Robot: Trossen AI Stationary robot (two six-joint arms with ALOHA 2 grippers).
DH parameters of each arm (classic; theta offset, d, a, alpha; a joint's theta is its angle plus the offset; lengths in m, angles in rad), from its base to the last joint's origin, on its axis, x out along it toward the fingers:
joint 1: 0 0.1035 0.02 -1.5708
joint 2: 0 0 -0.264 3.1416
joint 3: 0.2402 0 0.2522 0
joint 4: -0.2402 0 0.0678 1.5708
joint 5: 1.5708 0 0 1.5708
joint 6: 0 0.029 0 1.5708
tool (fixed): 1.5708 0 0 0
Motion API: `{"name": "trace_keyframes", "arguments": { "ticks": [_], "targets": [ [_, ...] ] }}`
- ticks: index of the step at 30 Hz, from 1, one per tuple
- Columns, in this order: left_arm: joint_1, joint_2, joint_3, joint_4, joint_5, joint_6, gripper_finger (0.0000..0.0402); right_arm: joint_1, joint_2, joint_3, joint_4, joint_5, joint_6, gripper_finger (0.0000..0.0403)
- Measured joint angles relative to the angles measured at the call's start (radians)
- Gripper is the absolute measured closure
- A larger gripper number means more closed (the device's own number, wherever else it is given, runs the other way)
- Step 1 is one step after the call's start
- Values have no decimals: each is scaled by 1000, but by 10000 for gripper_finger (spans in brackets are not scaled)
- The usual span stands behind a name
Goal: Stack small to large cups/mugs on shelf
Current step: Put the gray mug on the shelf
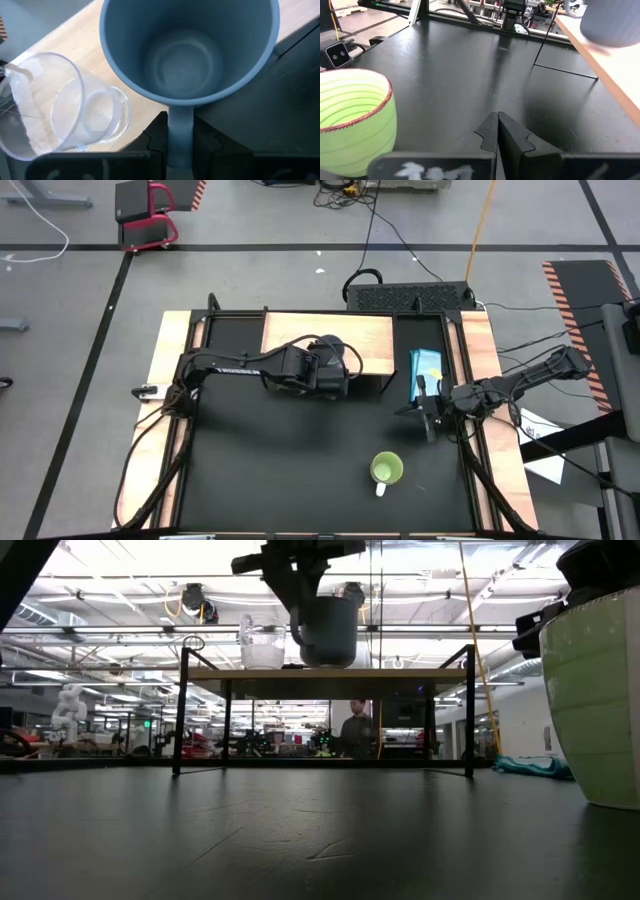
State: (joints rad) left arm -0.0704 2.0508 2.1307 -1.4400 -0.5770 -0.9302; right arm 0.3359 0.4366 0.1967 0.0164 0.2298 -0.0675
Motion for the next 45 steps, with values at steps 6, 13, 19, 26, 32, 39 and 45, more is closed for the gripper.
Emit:
{"name": "trace_keyframes", "arguments": {
  "ticks": [6,13,19,26,32,39,45],
  "targets": [
    [0,2,-1,-9,0,-10,355,0,0,0,11,0,0,403],
    [0,2,-1,-9,1,-23,355,0,0,0,10,0,4,403],
    [16,2,-1,-8,9,-22,355,0,0,0,10,0,4,403],
    [38,2,-1,-6,35,-7,355,0,0,0,10,0,4,403],
    [40,7,-1,-1,44,-6,355,0,0,0,10,0,4,403],
    [41,9,0,7,57,2,355,0,0,0,10,0,16,403],
    [41,9,0,37,65,21,355,0,0,0,9,0,27,403]
  ]
}}
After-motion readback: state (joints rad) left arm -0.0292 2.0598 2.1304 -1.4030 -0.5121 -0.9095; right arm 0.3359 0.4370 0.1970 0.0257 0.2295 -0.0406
